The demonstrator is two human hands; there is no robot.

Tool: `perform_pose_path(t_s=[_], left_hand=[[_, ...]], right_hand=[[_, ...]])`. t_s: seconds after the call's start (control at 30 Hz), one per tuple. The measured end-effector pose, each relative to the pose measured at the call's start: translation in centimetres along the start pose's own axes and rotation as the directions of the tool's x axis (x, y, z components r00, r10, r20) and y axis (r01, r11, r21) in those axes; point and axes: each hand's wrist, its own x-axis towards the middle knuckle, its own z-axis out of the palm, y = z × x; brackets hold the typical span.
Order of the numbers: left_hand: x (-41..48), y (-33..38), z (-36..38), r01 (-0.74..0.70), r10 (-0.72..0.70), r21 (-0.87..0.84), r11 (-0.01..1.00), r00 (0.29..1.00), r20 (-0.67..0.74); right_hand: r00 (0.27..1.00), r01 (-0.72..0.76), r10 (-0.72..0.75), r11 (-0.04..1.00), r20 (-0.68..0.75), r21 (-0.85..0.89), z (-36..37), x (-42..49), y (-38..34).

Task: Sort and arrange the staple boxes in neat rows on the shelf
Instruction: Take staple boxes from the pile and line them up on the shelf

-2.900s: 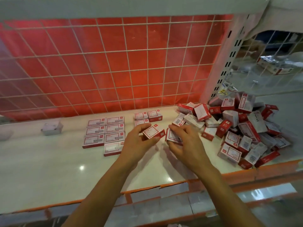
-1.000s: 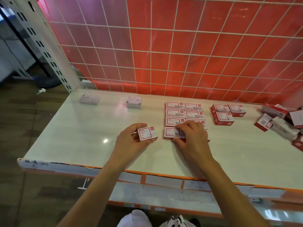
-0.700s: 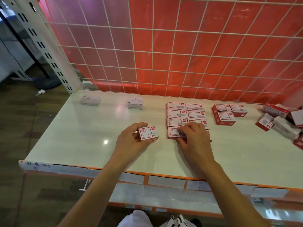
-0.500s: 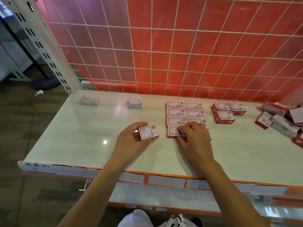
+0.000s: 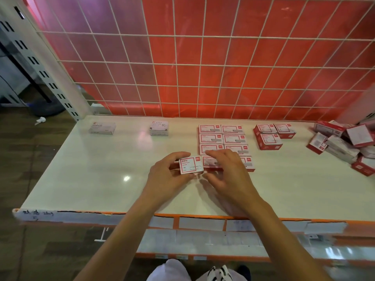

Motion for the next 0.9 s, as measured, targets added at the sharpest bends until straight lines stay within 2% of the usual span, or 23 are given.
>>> perform_pose_path(t_s=[0.17,0.47,0.67,0.9], left_hand=[[0.1,1.2,1.3,-0.029,0.03,-0.024,0.999,0.998,0.056],[0.8,2.8,5.2,-0.013,0.02,-0.091,0.996,0.997,0.07],[0.9,4.3,8.3,-0.046,0.046,0.003,0.999,0.996,0.078],[1.0,5.9,12.5,-0.128,0.121,0.127,0.984,0.991,0.058]], right_hand=[[0.999,0.01,-0.014,0.993,0.038,0.116,-0.9,-0.3,0.3],[1.0,0.004,-0.007,0.984,0.018,0.176,-4.3,-0.8,3.1],[0.999,-0.035,0.035,0.981,0.005,0.192,-6.4,-1.8,5.8],[1.0,-0.01,0.008,0.997,0.026,0.082,-8.6,-2.6,8.9]])
